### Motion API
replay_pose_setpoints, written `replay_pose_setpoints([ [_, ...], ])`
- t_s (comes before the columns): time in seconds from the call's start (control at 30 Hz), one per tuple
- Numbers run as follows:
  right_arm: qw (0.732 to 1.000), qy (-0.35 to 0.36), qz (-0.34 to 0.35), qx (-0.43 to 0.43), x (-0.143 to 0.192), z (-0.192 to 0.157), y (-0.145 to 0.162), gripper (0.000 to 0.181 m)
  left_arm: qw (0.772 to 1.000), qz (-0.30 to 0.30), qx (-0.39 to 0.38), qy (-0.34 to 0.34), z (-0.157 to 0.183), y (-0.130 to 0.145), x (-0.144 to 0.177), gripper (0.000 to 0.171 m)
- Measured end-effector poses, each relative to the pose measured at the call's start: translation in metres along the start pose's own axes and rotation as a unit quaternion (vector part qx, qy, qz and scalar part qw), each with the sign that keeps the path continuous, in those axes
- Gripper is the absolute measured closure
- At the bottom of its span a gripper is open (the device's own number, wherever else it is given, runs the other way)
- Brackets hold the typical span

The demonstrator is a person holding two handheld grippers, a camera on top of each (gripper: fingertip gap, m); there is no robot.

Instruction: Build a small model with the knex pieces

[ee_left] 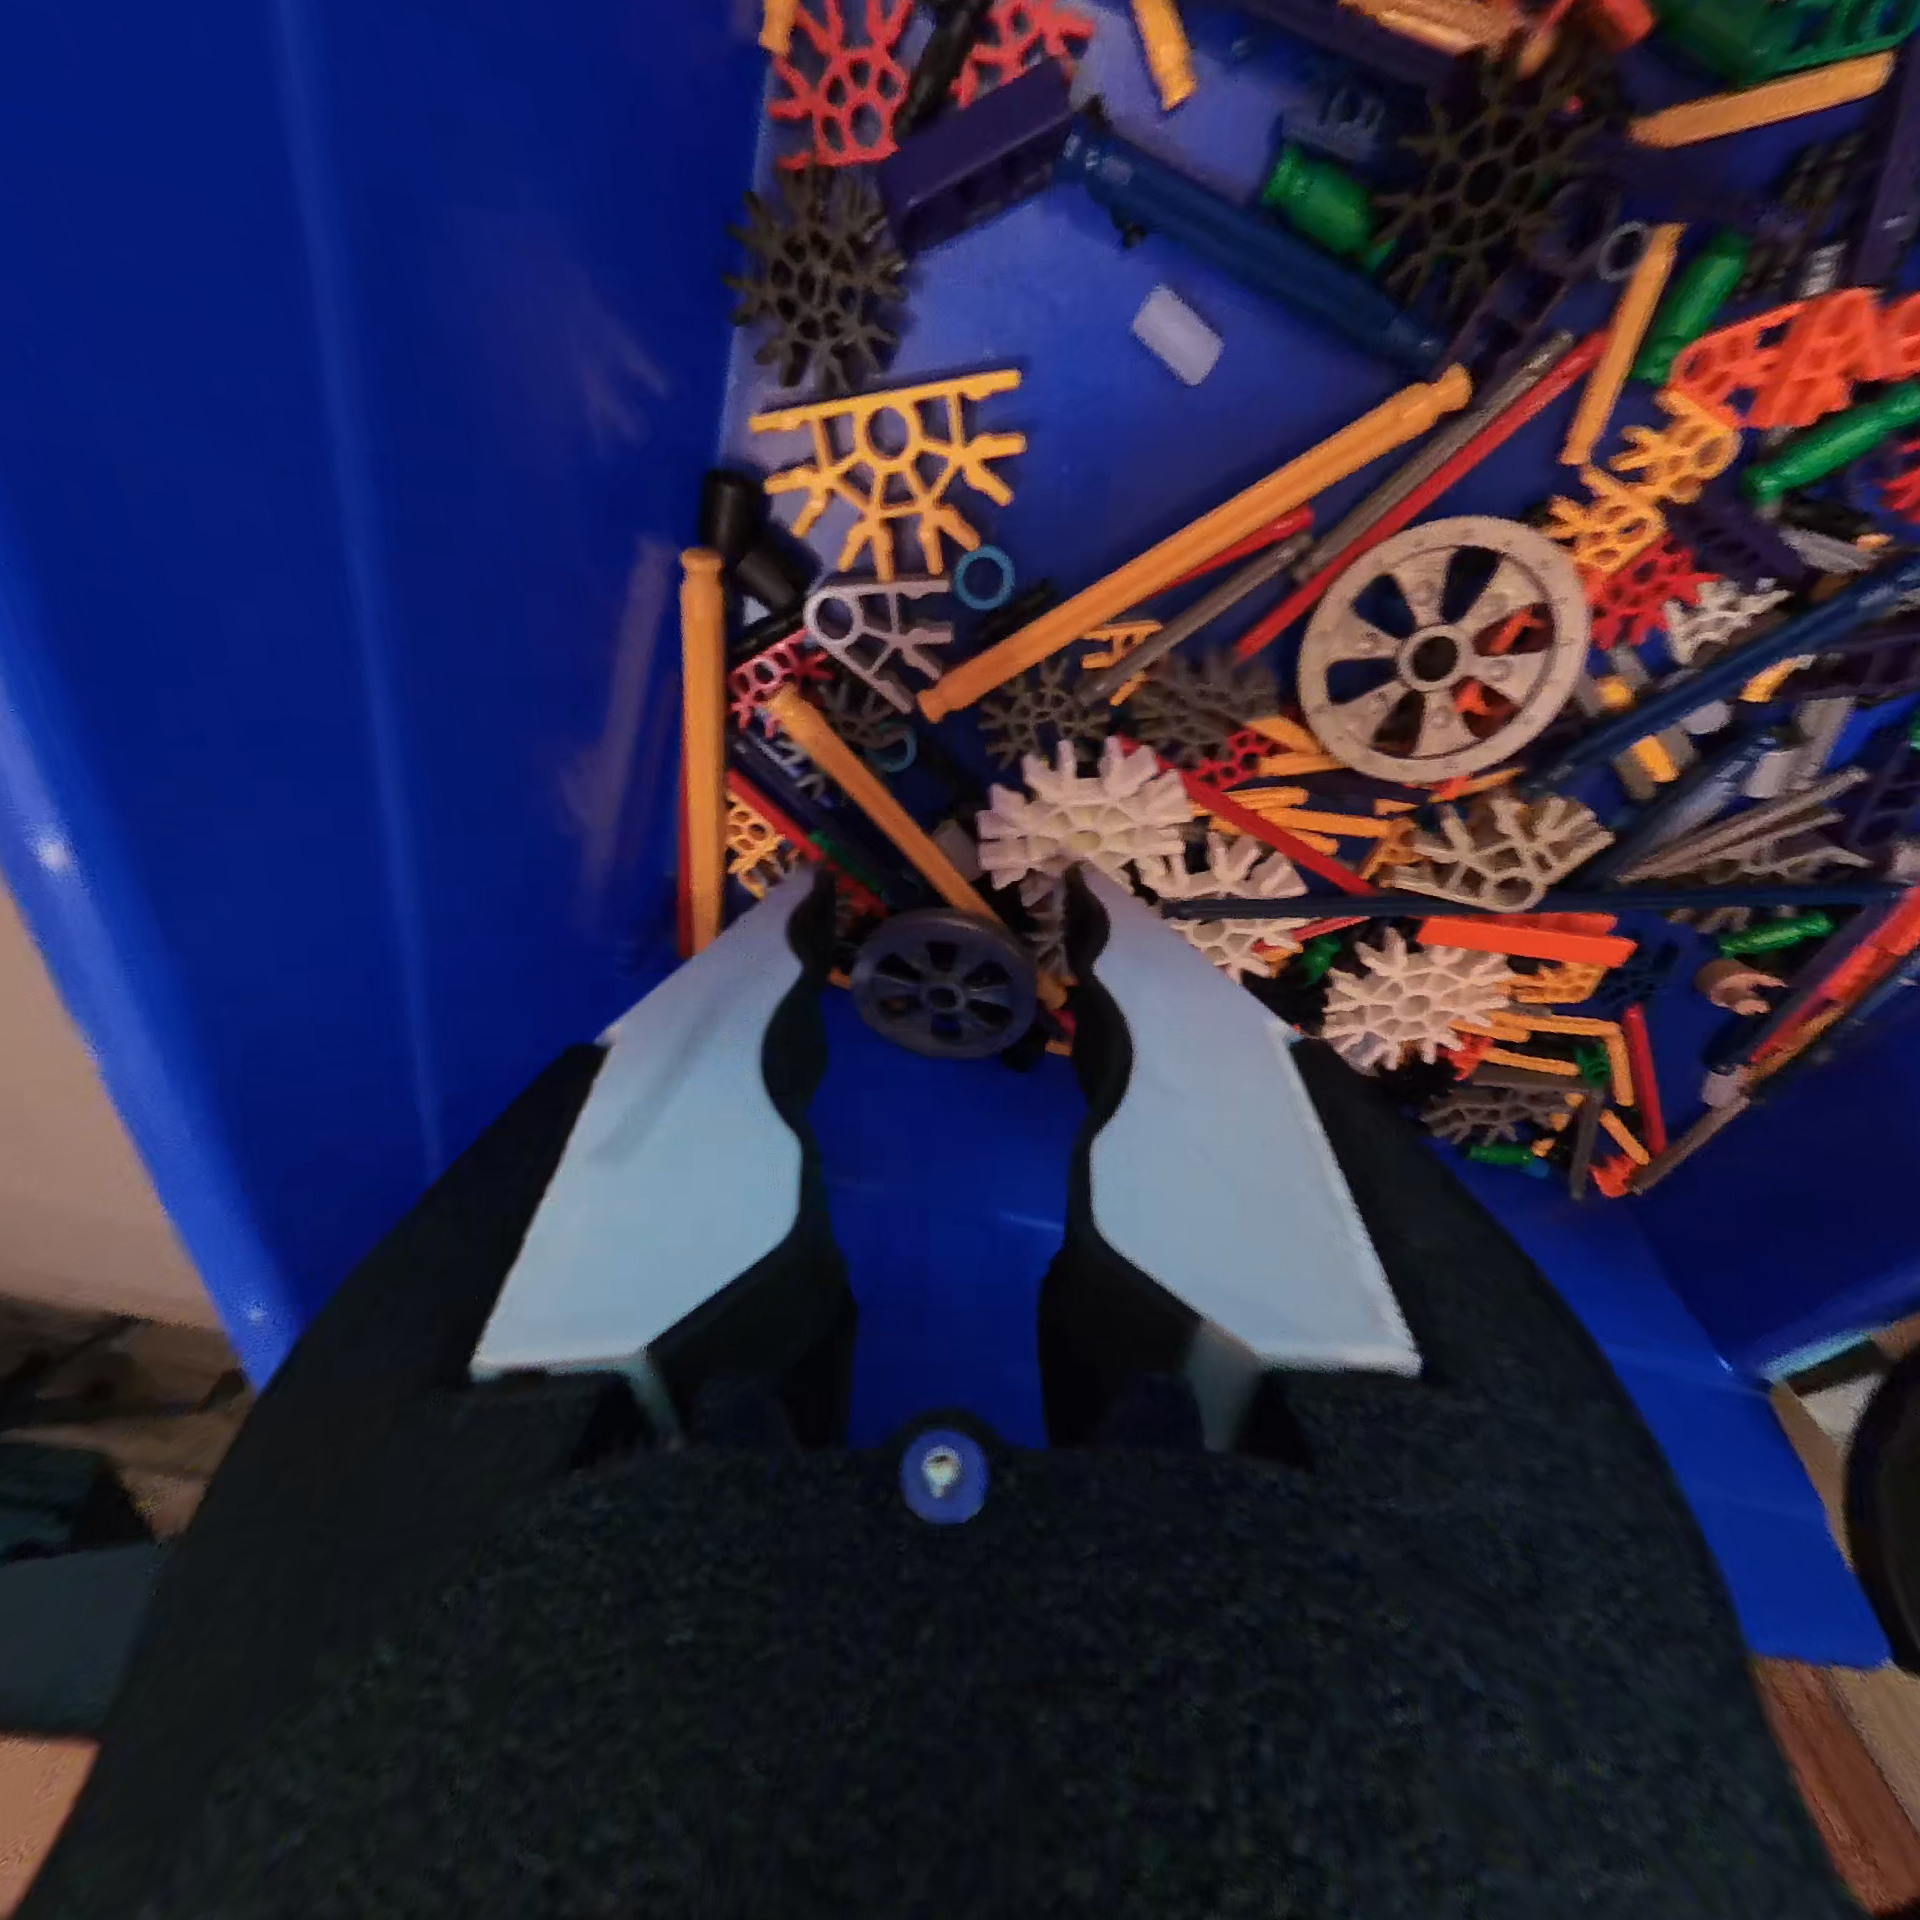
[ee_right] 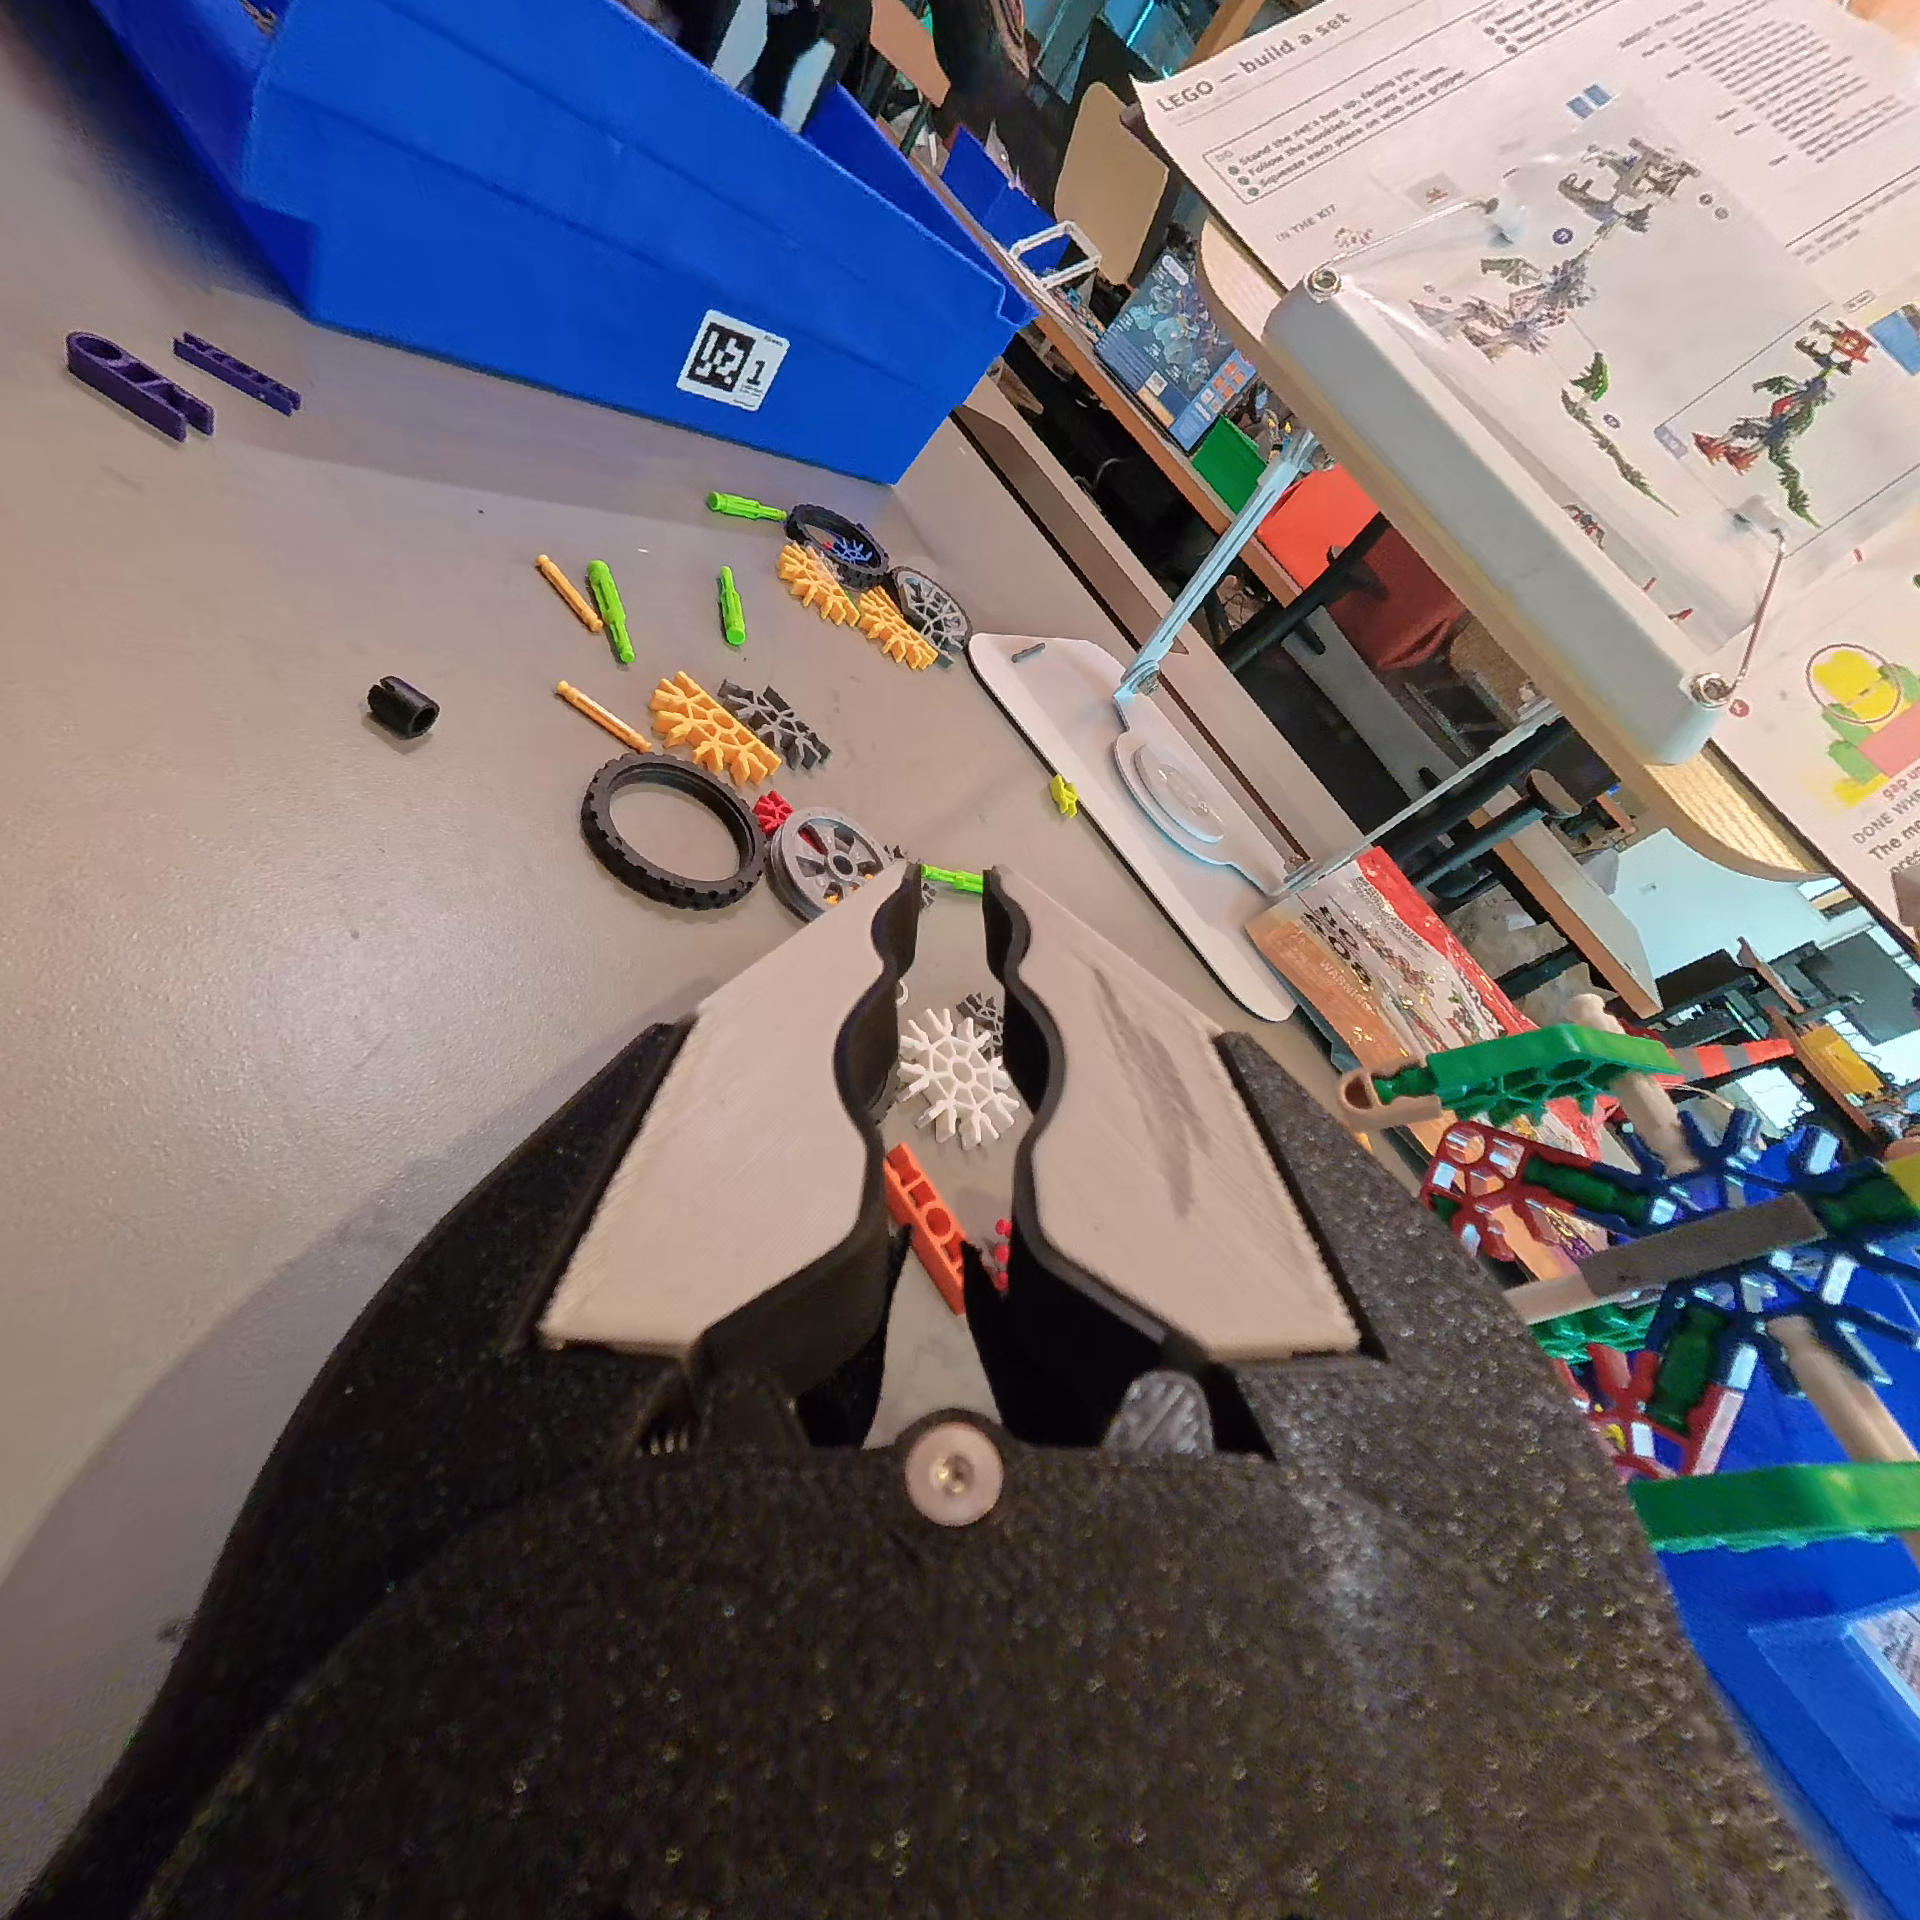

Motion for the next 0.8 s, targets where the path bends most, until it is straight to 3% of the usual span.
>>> replay_pose_setpoints([
  [0.1,1.000,0.000,0.001,-0.001,0.000,0.000,0.000,0.172,0.999,0.008,0.002,0.032,0.003,0.001,-0.001,0.148],
  [0.3,1.000,-0.001,0.001,-0.001,0.000,0.000,0.000,0.172,0.999,-0.005,-0.017,0.034,0.016,0.004,0.000,0.171],
  [0.53,1.000,-0.001,0.003,-0.004,0.001,0.001,0.000,0.172,0.993,-0.019,-0.074,0.086,0.052,0.005,0.004,0.171],
  [0.63,1.000,-0.001,0.002,-0.003,0.000,0.001,0.000,0.172,0.995,-0.007,-0.073,0.066,0.051,0.007,0.013,0.161],
  [0.8,1.000,0.000,0.000,-0.001,0.000,0.000,0.000,0.172,0.998,0.022,-0.050,-0.030,0.026,0.009,0.032,0.146],
])
Point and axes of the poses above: each gripper's, where its closed fingertips meet, x back along the fingers, y out of its underside, z = x × y across the jaws, the point moved 10 cm from there along x, back along the fingers, and after that the axes turned 9 degrees about z, right-handed, at the moved point
